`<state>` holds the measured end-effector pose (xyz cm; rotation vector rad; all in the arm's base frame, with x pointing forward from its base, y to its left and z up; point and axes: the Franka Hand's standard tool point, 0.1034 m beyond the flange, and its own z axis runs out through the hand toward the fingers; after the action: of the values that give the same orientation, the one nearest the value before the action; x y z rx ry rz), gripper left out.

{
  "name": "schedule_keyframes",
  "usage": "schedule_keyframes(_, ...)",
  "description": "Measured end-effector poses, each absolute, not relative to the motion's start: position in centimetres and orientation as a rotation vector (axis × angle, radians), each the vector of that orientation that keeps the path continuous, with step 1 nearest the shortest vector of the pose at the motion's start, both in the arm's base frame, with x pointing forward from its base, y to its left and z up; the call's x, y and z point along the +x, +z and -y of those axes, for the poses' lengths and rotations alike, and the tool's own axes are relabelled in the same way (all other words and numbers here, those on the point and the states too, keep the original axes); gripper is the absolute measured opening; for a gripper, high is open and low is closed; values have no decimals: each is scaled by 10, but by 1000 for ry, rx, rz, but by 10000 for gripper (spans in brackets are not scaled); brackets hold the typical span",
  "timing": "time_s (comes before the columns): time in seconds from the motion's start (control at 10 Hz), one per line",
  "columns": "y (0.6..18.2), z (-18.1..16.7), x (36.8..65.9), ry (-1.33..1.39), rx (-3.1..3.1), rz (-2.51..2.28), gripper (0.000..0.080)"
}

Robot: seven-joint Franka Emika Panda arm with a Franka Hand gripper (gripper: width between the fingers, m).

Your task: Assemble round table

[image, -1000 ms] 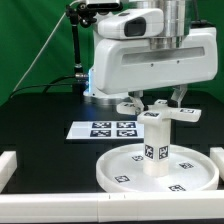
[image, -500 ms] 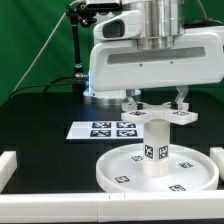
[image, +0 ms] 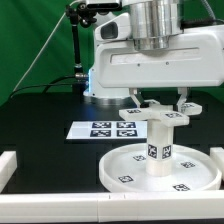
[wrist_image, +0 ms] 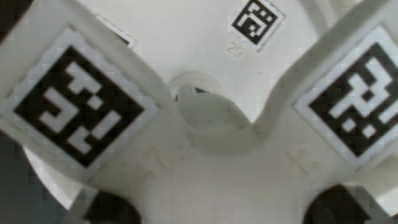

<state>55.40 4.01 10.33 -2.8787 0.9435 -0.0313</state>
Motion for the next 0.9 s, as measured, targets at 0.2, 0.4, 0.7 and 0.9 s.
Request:
schedule_keyframes(0.2, 103, -40, 554, -24, -2838, -1056, 445)
schedule_keyframes(0.4, 103, -40, 554, -28, -2690, -1359, 445)
schedule_keyframes(0.7, 103, -39, 554, -10, -2394, -1763, 445)
schedule_keyframes(0.9, 103, -38, 555, 23, -2162, -2010, 445)
